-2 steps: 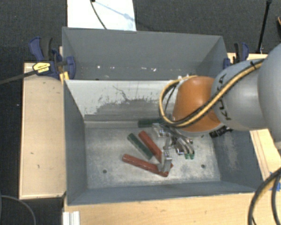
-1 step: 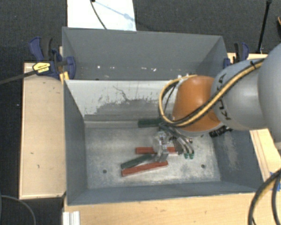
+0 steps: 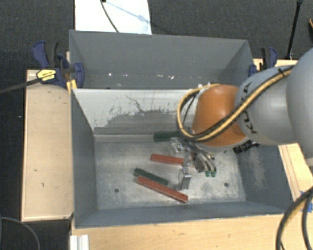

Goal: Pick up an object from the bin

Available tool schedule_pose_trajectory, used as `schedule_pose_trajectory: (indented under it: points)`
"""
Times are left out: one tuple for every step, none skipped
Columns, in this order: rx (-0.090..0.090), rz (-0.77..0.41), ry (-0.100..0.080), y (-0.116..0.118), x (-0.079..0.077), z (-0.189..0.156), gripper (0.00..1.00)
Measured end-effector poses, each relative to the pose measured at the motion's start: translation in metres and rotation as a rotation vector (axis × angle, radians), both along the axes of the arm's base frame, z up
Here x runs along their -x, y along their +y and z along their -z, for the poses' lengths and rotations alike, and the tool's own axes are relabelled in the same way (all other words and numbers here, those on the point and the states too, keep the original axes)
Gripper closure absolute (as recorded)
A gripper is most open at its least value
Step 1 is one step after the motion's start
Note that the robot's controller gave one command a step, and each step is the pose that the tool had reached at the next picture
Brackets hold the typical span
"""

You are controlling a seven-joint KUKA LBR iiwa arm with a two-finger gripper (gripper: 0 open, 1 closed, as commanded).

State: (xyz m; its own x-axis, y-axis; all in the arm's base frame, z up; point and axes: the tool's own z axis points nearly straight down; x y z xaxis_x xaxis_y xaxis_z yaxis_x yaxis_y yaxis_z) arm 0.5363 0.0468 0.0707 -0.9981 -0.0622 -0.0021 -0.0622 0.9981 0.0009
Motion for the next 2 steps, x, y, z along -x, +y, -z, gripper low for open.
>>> schedule_pose_trajectory:
  points:
    - [0.0, 0.002, 0.0, 0.0, 0.0, 0.0, 1.0]
    - [-0.002, 0.001, -0.008, 0.037, 0.012, -0.128, 1.0]
